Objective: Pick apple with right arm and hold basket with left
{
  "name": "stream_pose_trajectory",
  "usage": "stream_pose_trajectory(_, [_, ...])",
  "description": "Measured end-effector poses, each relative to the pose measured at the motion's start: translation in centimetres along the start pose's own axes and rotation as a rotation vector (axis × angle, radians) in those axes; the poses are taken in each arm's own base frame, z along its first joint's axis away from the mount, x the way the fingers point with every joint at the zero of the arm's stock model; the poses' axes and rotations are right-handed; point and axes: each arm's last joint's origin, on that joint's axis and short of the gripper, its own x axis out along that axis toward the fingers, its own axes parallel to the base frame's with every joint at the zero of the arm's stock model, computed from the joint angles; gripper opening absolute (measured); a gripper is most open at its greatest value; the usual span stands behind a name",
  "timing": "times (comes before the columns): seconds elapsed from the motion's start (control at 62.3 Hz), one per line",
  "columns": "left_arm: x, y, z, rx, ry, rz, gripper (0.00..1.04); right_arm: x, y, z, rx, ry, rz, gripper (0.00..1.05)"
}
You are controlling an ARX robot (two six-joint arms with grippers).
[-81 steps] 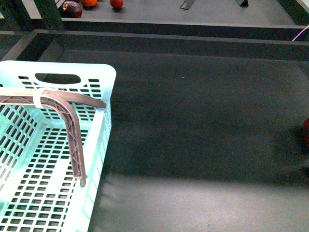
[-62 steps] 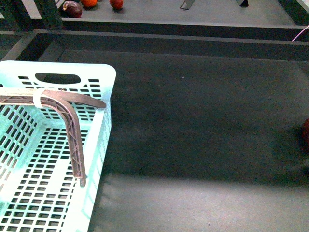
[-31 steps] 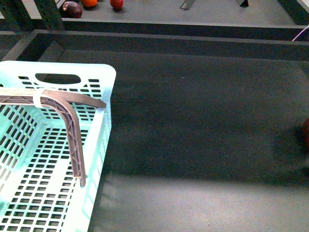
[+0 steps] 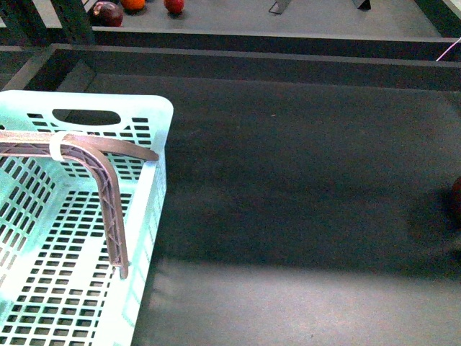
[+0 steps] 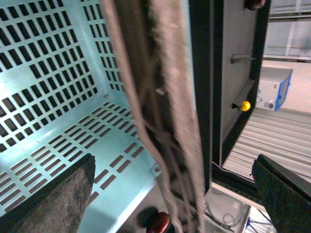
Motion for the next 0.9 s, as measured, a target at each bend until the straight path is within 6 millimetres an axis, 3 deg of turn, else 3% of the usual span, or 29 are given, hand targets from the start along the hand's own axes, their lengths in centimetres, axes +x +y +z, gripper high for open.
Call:
stream_pose_trajectory(0.128, [1.5,0.4,0.9,-0.022,-0.012,0.050,0.96,0.0,0.0,0.0,0.000,0.000,0.000,0.96])
stream_pose_trajectory(0.305, [2.2,-0.4,1.5,-0.021,-0.021,0.042,0.52,0.0,0.0,0.0,0.000,0.000,0.000,0.96])
stream_pose_trajectory(0.546, [2.9,-0.6,1.3,-0.031,-0.009,0.054,0.12,0.0,0.0,0.0,0.000,0.000,0.000,0.96])
stream_pose_trajectory(0.899, [2.2,-2.0,-0.2,0.001,0.031,0.046,0.08,0.0,0.0,0.0,0.000,0.000,0.000,0.96])
